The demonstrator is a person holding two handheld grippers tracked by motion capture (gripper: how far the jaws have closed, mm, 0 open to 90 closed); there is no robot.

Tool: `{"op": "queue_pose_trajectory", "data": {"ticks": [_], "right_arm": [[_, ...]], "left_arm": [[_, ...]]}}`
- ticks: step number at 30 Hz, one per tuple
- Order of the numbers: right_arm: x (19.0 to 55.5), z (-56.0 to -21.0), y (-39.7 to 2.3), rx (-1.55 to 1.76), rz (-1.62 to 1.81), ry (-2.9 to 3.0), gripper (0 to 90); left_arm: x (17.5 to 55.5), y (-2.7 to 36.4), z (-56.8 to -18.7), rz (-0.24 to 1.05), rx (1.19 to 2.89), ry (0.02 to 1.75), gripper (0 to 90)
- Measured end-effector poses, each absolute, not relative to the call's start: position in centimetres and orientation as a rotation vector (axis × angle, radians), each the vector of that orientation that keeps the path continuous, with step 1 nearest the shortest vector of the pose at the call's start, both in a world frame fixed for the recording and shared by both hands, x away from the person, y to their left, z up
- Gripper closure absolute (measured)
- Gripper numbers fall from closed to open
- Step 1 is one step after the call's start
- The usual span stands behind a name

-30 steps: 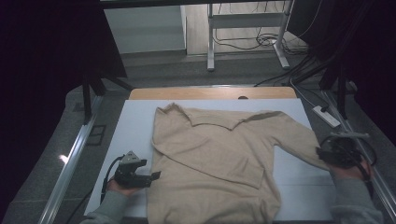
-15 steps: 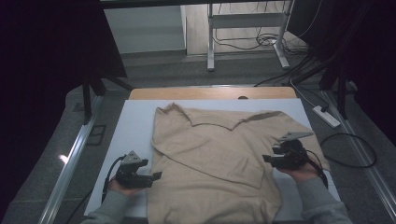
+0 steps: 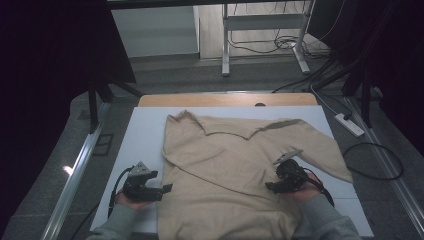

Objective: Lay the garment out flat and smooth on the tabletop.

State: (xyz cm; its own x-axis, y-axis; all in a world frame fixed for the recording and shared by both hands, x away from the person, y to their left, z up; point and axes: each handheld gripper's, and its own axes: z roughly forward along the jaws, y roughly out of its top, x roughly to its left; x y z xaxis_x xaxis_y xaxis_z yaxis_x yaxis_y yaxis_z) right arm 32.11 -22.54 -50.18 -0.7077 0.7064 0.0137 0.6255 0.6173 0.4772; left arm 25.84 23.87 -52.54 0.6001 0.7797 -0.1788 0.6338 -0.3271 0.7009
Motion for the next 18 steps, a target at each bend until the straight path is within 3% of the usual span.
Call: {"op": "queue_pose_trajectory", "data": {"ticks": [4, 13, 18], "right_arm": [[32.07, -50.37, -22.41, 1.116, 0.686, 2.664, 35.4], [31.56, -50.06, -22.01, 1.062, 0.702, 2.694, 68.6], [31.43, -49.74, -21.84, 1.033, 0.717, 2.697, 75.8]], "left_arm": [[25.83, 23.83, -52.54, 0.245, 2.073, 1.109, 18.0], [25.8, 23.76, -52.53, 0.247, 2.071, 1.106, 18.0], [25.81, 23.83, -52.53, 0.247, 2.071, 1.108, 18.0]]}}
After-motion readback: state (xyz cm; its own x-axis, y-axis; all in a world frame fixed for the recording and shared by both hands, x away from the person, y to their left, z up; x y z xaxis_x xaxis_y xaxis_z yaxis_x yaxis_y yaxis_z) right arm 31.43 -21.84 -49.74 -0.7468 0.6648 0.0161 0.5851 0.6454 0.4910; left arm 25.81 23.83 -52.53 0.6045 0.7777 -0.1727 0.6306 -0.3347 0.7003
